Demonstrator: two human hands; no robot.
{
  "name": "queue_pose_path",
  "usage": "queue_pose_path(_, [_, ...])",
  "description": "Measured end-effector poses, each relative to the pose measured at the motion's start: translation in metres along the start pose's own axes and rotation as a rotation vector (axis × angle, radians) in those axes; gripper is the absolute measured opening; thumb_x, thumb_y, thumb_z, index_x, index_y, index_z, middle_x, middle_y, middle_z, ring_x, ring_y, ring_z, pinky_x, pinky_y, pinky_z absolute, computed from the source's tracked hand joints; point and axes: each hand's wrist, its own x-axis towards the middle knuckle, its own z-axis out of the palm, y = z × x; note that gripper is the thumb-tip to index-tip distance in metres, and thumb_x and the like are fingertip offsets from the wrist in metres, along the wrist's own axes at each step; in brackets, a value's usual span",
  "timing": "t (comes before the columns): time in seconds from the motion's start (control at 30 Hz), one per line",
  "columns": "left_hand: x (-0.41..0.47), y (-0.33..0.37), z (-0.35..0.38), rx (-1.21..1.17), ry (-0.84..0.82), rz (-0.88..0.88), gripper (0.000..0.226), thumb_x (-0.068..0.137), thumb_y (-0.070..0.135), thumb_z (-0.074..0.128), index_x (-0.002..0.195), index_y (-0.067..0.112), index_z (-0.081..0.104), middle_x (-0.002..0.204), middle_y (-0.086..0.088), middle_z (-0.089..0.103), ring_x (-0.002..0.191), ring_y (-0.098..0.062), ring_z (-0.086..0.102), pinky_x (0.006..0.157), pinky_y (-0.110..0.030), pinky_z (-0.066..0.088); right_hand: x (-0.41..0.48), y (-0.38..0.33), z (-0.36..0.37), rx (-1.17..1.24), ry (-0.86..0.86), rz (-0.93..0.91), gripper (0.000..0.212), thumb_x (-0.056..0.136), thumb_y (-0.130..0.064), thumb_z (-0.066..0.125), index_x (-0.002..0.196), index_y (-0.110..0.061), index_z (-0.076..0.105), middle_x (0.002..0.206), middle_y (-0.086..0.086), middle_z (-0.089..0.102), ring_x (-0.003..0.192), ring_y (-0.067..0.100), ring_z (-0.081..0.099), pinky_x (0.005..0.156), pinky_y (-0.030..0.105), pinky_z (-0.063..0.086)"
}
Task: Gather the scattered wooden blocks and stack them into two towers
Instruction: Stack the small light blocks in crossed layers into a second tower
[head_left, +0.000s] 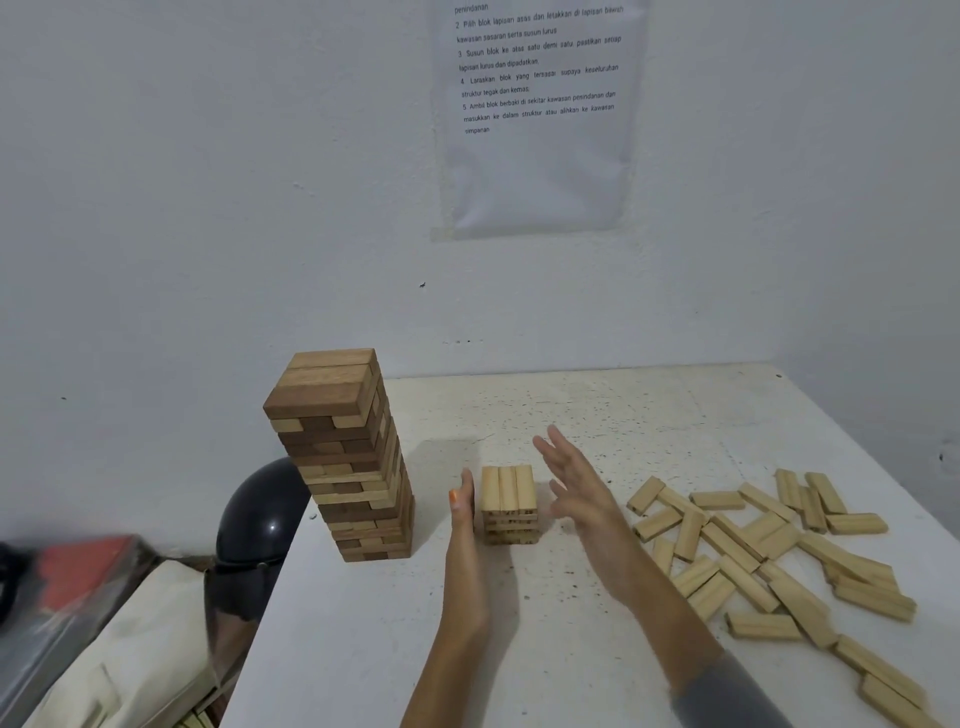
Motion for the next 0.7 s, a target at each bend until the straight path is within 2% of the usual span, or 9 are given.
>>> queue_pose_path(0.1, [-0.005, -0.002, 0.000, -0.052, 0.019, -0.032, 0.069, 0.083, 0.077, 0.031, 0.144, 0.047, 0.034, 0.151, 0.020, 0.028, 0.138, -0.001, 0.025, 0.113, -0.031, 0.020, 0.007, -0.001, -0.016, -0.290, -0.167, -0.047, 0.092, 0.077, -0.018, 0.076, 0.148, -0.043, 0.022, 0.146, -0.022, 0.040, 0.139, -0.002, 0.029, 0.117, 0.033, 0.020])
queue_pose_path(0.17, [-0.006, -0.002, 0.000, -0.066, -0.015, -0.029, 0.064, 0.083, 0.077, 0.031, 0.142, 0.051, 0.035, 0.151, 0.021, 0.029, 0.139, -0.001, 0.025, 0.115, -0.032, 0.019, 0.010, -0.004, -0.019, -0.364, -0.178, -0.068, 0.092, 0.079, -0.024, 0.080, 0.148, -0.044, 0.022, 0.142, -0.024, 0.045, 0.136, -0.005, 0.033, 0.117, 0.031, 0.020])
queue_pose_path(0.23, [-0.008, -0.001, 0.003, -0.043, -0.002, -0.004, 0.054, 0.091, 0.066, 0.025, 0.142, 0.050, 0.034, 0.142, 0.029, 0.034, 0.131, 0.010, 0.031, 0.109, -0.023, 0.024, 0.013, -0.007, -0.019, -0.384, -0.178, -0.071, 0.093, 0.075, -0.029, 0.083, 0.146, -0.044, 0.026, 0.137, -0.023, 0.051, 0.134, -0.004, 0.037, 0.118, 0.032, 0.021])
queue_pose_path(0.3, [-0.010, -0.001, 0.006, -0.091, 0.005, 0.001, 0.044, 0.098, 0.049, 0.018, 0.141, 0.046, 0.031, 0.125, 0.038, 0.035, 0.107, 0.030, 0.042, 0.093, -0.011, 0.033, 0.015, -0.009, -0.018, -0.401, -0.182, -0.087, 0.093, 0.072, -0.028, 0.085, 0.145, -0.042, 0.029, 0.133, -0.022, 0.055, 0.132, -0.004, 0.040, 0.118, 0.034, 0.022])
queue_pose_path(0.37, [-0.015, 0.003, 0.009, -0.097, 0.006, 0.024, 0.039, 0.103, 0.040, 0.015, 0.138, 0.045, 0.029, 0.116, 0.041, 0.030, 0.084, 0.040, 0.041, 0.086, -0.007, 0.033, 0.018, -0.011, -0.017, -0.399, -0.181, -0.093, 0.093, 0.070, -0.027, 0.086, 0.144, -0.042, 0.032, 0.131, -0.021, 0.057, 0.131, -0.004, 0.041, 0.119, 0.036, 0.023])
queue_pose_path(0.4, [-0.017, 0.005, 0.010, -0.092, 0.008, 0.032, 0.038, 0.103, 0.038, 0.014, 0.138, 0.045, 0.028, 0.114, 0.042, 0.029, 0.082, 0.041, 0.038, 0.085, -0.004, 0.032, 0.019, -0.011, -0.016, -0.399, -0.177, -0.098, 0.092, 0.070, -0.026, 0.087, 0.143, -0.041, 0.033, 0.130, -0.020, 0.058, 0.130, -0.005, 0.042, 0.118, 0.036, 0.023])
queue_pose_path(0.5, [-0.015, 0.004, 0.009, -0.094, 0.006, 0.037, 0.039, 0.104, 0.037, 0.014, 0.138, 0.044, 0.030, 0.114, 0.043, 0.031, 0.098, 0.040, 0.034, 0.078, 0.003, 0.035, 0.022, -0.013, -0.016, -0.396, -0.169, -0.100, 0.088, 0.071, -0.024, 0.086, 0.141, -0.041, 0.036, 0.127, -0.019, 0.061, 0.129, -0.005, 0.043, 0.118, 0.035, 0.024])
queue_pose_path(0.6, [-0.016, 0.004, 0.009, -0.099, -0.017, 0.048, 0.039, 0.104, 0.035, 0.015, 0.139, 0.043, 0.031, 0.124, 0.039, 0.031, 0.088, 0.040, 0.039, 0.076, 0.002, 0.038, 0.022, -0.013, -0.018, -0.394, -0.165, -0.091, 0.087, 0.070, -0.024, 0.087, 0.140, -0.042, 0.039, 0.125, -0.017, 0.063, 0.130, -0.002, 0.044, 0.119, 0.036, 0.023])
queue_pose_path(0.7, [-0.018, 0.005, 0.011, -0.094, -0.016, 0.069, 0.039, 0.104, 0.033, 0.013, 0.140, 0.039, 0.028, 0.120, 0.037, 0.035, 0.083, 0.043, 0.037, 0.068, 0.009, 0.035, 0.023, -0.011, -0.018, -0.390, -0.161, -0.092, 0.086, 0.069, -0.024, 0.087, 0.139, -0.042, 0.040, 0.124, -0.015, 0.064, 0.130, 0.000, 0.044, 0.119, 0.037, 0.025])
